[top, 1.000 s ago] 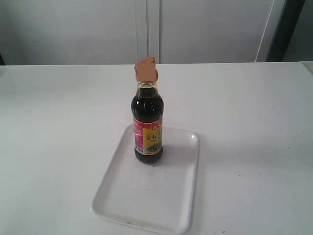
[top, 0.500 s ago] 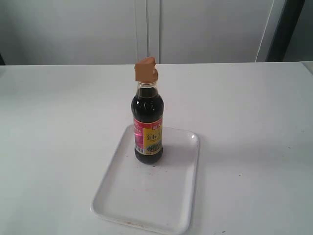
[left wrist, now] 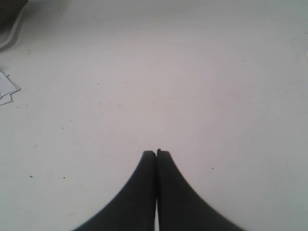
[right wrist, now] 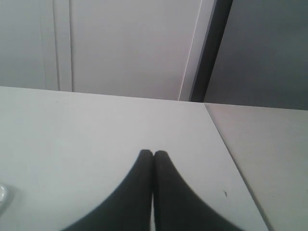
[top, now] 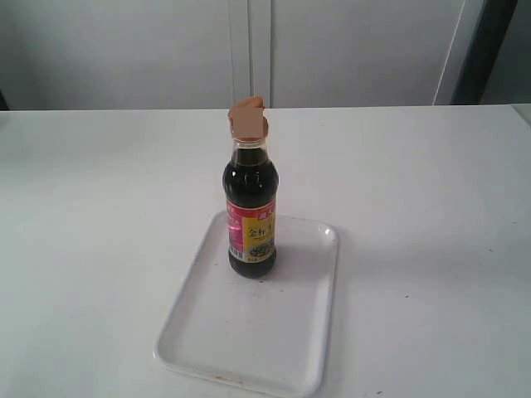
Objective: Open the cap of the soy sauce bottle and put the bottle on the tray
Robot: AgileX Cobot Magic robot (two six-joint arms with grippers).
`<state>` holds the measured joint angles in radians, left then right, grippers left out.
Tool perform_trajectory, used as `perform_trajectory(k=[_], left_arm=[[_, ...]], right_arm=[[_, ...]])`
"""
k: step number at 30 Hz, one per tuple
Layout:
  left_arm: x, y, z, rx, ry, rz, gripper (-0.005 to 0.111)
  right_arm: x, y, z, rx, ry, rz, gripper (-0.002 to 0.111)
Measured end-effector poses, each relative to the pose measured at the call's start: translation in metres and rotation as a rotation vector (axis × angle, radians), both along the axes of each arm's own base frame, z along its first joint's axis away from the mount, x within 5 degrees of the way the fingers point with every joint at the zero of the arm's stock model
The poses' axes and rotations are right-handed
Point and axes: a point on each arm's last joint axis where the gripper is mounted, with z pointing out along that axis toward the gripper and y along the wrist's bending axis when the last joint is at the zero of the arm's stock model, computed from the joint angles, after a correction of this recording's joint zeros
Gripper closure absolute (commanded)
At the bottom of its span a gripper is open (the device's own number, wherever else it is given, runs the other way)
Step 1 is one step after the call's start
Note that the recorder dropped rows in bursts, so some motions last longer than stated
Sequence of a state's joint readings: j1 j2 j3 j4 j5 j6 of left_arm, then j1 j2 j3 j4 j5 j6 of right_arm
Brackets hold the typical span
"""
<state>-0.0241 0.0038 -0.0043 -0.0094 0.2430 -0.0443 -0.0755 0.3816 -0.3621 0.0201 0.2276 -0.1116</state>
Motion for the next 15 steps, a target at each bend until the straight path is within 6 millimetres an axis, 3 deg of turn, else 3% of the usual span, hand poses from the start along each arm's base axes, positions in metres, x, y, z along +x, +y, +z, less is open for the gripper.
perform_trajectory(k=[15], left_arm=[[0.000, 0.000, 0.000, 0.000, -0.002, 0.000, 0.107]], right_arm=[[-0.028, 0.001, -0.055, 0.000, -0.066, -0.014, 0.108]])
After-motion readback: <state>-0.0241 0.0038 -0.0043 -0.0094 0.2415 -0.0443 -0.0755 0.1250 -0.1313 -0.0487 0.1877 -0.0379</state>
